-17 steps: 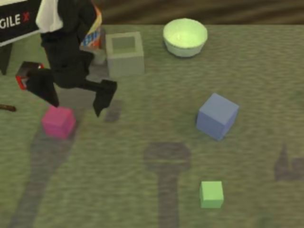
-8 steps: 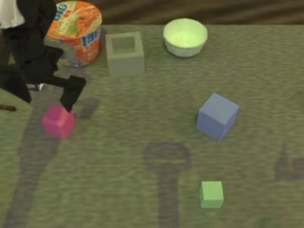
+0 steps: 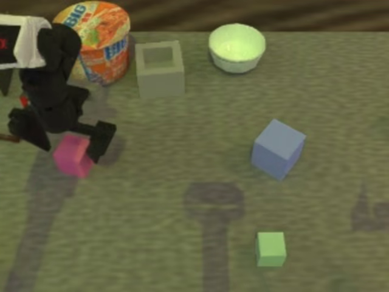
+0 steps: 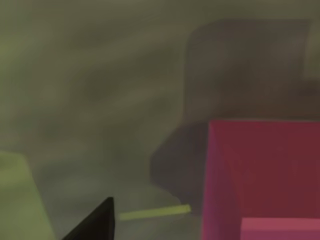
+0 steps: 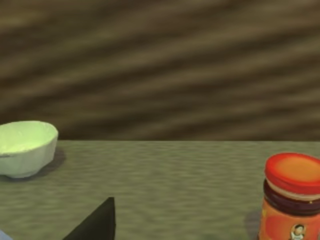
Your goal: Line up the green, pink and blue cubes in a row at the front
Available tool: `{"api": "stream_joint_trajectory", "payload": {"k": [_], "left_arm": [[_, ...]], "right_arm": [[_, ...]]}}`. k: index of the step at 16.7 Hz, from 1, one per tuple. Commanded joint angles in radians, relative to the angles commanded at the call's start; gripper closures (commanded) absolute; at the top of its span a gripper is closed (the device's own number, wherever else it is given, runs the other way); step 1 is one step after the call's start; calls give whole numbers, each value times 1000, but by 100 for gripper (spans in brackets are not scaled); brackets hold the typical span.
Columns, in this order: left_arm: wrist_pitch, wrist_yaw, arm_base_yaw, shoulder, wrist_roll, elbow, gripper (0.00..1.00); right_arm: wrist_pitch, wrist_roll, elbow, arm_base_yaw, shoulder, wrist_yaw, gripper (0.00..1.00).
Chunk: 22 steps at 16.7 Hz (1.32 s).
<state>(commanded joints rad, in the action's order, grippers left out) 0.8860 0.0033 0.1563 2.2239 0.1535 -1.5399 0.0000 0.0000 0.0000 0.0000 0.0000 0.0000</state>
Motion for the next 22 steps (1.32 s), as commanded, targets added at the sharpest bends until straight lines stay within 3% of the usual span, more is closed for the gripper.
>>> {"api": "stream_joint_trajectory", "payload": {"k": [7, 20, 22], "left_arm": [[-89, 0, -1, 39, 2, 50, 0], [-89, 0, -1, 39, 2, 50, 98], [-89, 0, -1, 39, 2, 50, 100]], "right_arm": [[0, 0, 0, 0, 0, 0, 0], [0, 0, 0, 0, 0, 0, 0], [0, 0, 0, 0, 0, 0, 0]]}}
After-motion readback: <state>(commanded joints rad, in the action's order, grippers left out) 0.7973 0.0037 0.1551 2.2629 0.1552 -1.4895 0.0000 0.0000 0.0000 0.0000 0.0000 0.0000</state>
